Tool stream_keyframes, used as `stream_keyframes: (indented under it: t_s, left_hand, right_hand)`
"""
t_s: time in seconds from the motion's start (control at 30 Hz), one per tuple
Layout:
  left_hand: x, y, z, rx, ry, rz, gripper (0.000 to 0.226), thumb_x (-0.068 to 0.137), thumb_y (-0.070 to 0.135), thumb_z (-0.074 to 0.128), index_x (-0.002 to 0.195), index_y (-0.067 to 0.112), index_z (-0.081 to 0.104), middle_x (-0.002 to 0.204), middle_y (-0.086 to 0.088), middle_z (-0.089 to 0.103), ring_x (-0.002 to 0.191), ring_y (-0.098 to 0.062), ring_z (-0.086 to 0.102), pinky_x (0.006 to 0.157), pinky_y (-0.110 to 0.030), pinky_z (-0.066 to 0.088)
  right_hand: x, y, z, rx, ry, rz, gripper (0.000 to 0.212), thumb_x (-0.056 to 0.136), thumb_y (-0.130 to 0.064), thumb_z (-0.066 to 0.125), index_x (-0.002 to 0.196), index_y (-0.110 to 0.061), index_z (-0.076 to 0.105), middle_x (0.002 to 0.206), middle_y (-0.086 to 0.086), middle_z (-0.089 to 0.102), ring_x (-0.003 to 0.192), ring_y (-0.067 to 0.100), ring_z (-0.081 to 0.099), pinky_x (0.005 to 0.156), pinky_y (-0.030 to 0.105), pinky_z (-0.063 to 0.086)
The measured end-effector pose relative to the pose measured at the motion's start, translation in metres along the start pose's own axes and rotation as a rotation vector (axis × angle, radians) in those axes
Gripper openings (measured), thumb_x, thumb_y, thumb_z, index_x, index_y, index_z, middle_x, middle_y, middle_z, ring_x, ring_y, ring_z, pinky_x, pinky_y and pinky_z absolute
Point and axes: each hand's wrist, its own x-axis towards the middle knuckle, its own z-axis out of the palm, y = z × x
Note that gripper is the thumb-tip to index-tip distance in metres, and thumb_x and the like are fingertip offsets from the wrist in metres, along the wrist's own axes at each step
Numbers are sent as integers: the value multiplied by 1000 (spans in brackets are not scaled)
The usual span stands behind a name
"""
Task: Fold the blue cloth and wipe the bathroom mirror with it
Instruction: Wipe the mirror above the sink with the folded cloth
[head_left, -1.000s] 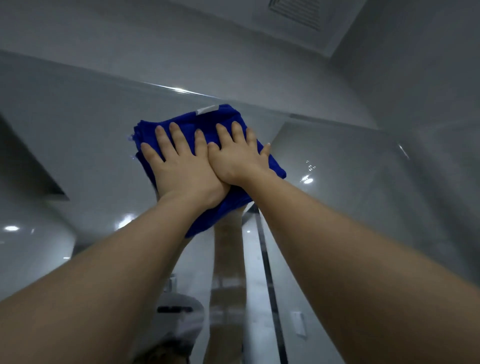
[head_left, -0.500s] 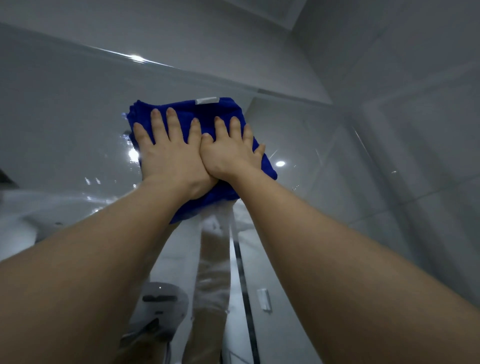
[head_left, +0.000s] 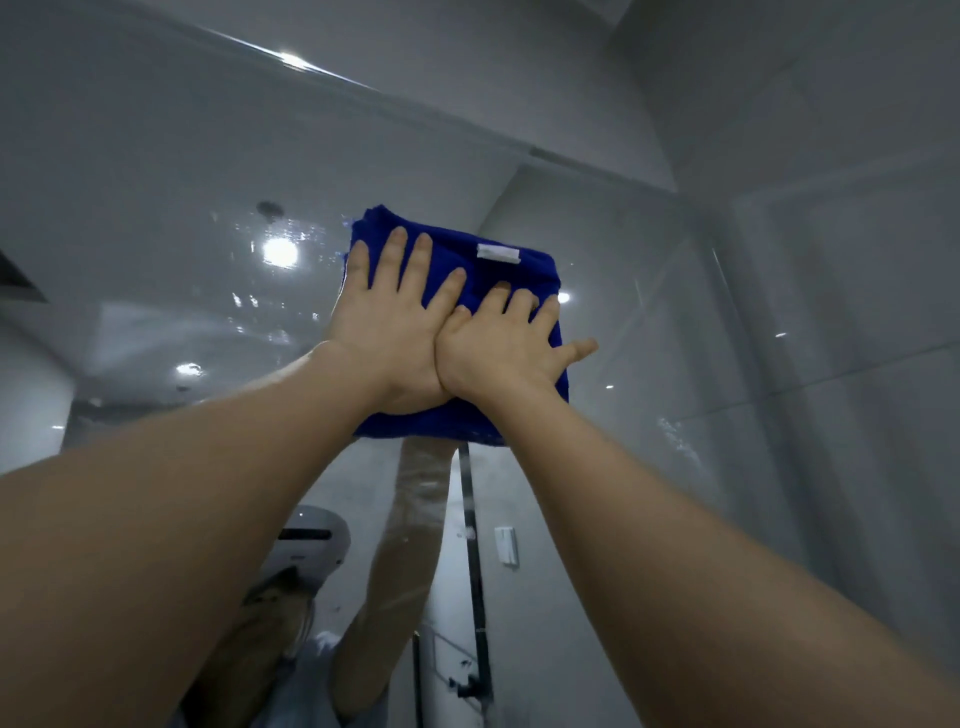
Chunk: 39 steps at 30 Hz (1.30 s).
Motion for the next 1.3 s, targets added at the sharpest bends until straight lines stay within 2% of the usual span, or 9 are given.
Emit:
stream_keyframes:
  t_s: [0.1,0.2,0.53,0.87,1.07,1.3]
  left_hand:
    - [-15,-5,-1,14,-32,49,92,81,72,25,147,22,-14,154,-15,-19,141,-34,-19,112,-51,-9]
    - [-28,-14,-2,43,-73,89,93,81,72,25,146,22,-17,153,-15,-22,140,-34,-21,112,-51,-9]
    - [-55,-68,-10,85,-102,108,84,86,63,23,144,23,-21,152,-12,-26,140,-31,-23,113,-50,-8]
    - [-92,-151,-13,19,-64,-230,95,80,69,33,146,21,-16,153,-14,-21,141,-32,-20,113,-51,-6]
    - [-132,-143,-5,-51,-12,-393,96,80,69,33,147,18,-12,154,-17,-18,141,-34,-18,113,-52,-6]
    - [-172,-117,4,-79,-1,-483,103,75,72,38,148,17,-10,154,-18,-16,141,-36,-16,113,-53,-4]
  right_hand:
    - [-16,-3,4,4,8,-45,59,97,-32,20,148,-4,8,157,9,-2,144,25,-10,111,56,-8]
    - [-32,-7,11,131,-17,-58,63,97,-31,24,148,-3,1,157,8,-10,144,22,-11,114,48,-9]
    - [-58,-58,26,250,-50,-39,64,97,-37,22,148,-16,-11,156,3,-18,143,20,-18,112,47,-16]
    - [-63,-152,25,188,-30,-384,62,97,-36,22,149,-16,-4,157,1,-14,143,18,-17,110,50,-17]
    - [-87,-153,32,143,-41,-551,60,97,-35,23,149,-17,-2,157,0,-13,144,16,-16,110,50,-17]
    - [-118,-136,48,146,-33,-617,60,96,-33,25,150,-18,2,158,-1,-11,144,15,-15,111,49,-16]
